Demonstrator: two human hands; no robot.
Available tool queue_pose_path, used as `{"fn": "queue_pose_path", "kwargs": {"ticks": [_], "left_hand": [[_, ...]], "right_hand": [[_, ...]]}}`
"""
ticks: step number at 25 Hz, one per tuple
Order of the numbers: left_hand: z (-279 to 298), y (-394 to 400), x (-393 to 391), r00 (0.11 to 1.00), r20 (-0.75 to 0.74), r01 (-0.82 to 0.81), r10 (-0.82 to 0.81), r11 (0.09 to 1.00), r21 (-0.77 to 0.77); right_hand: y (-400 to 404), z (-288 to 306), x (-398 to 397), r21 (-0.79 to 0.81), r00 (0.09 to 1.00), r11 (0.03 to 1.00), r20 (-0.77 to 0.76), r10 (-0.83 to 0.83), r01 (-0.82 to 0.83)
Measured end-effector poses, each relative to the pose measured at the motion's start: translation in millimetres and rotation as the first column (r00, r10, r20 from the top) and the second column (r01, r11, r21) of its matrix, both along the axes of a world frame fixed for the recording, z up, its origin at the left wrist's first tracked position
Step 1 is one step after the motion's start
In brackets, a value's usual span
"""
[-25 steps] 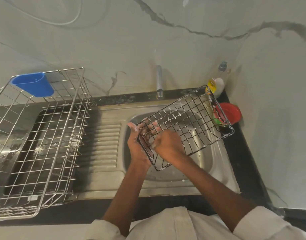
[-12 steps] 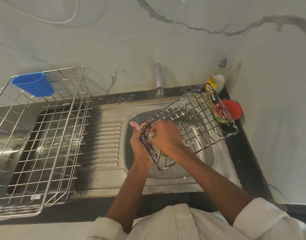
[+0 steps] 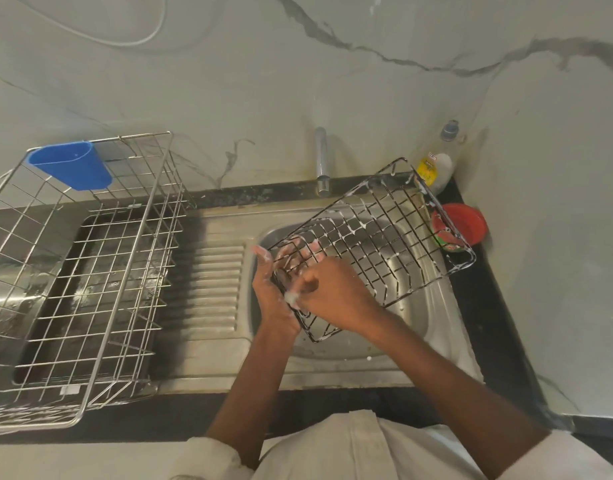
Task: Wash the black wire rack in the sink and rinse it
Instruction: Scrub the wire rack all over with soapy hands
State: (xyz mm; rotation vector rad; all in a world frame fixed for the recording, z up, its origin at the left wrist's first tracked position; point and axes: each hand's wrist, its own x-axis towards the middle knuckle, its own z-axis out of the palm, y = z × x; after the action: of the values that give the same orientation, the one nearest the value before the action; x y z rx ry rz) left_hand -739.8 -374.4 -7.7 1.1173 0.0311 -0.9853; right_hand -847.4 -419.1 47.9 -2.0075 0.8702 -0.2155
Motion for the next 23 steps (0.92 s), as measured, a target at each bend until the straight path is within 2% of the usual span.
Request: {"fn": "queue_pose_path", "kwargs": {"ticks": [2, 4, 6, 8, 9, 11, 14, 15, 18, 21, 23], "left_hand": [[-0.2, 0.3, 2.7, 0.999, -0.028, 0.017, -0.016, 1.000, 0.003], [-0.1, 0.7, -1.0, 0.997, -0.051, 0.060, -0.059, 0.998, 0.011], [-1.7, 0.3, -5.7, 0.995, -0.052, 0.083, -0.083, 0.996, 0.009], [-7.2, -1.4, -7.3, 0.991, -0.034, 0.127, -0.127, 0.992, -0.007], [-7.0, -1.5, -7.8, 0.992, -0.025, 0.127, -0.127, 0.992, -0.006], [-6.8, -0.9, -7.6, 0.990, -0.012, 0.142, -0.142, 0.990, -0.008], [-5.0, -1.7, -8.2, 0.992, -0.009, 0.130, -0.130, 0.991, 0.036], [-5.5, -2.0, -8.9, 0.992, -0.018, 0.126, -0.125, 0.991, 0.048], [-11.2, -4.3, -12.1, 0.992, -0.032, 0.125, -0.124, 0.990, 0.063], [-8.1, -4.4, -11.2, 0.987, -0.029, 0.160, -0.159, 0.986, 0.048], [-3.4, -3.8, -11.7, 0.983, -0.010, 0.186, -0.186, 0.982, 0.029]], "right_hand": [[-4.5, 0.7, -4.4, -0.102, 0.963, 0.989, -0.257, 0.079, -0.108], [-6.4, 0.0, 4.5, -0.191, 0.918, 0.980, -0.395, -0.031, -0.049], [-9.8, -7.5, 18.7, -0.162, 0.941, 0.969, -0.255, -0.222, 0.185], [-8.7, -14.2, 30.8, 0.022, 0.909, 0.909, -0.016, -0.417, 0.417], [-7.7, -13.7, 34.5, 0.126, 0.874, 0.872, 0.057, -0.482, 0.473], [-7.5, -10.0, 35.4, 0.301, 0.829, 0.813, 0.109, -0.548, 0.498], [-8.4, -4.8, 24.1, 0.596, 0.822, 0.711, 0.142, -0.551, 0.374], [-8.7, -4.6, 21.9, 0.628, 0.803, 0.676, 0.133, -0.581, 0.385], [-9.7, -9.8, 24.8, 0.550, 0.721, 0.643, 0.101, -0.685, 0.533], [-8.4, -9.7, 24.1, 0.673, 0.756, 0.609, 0.111, -0.645, 0.420], [-14.4, -14.3, 21.3, 0.638, 0.689, 0.559, 0.061, -0.722, 0.529]]}}
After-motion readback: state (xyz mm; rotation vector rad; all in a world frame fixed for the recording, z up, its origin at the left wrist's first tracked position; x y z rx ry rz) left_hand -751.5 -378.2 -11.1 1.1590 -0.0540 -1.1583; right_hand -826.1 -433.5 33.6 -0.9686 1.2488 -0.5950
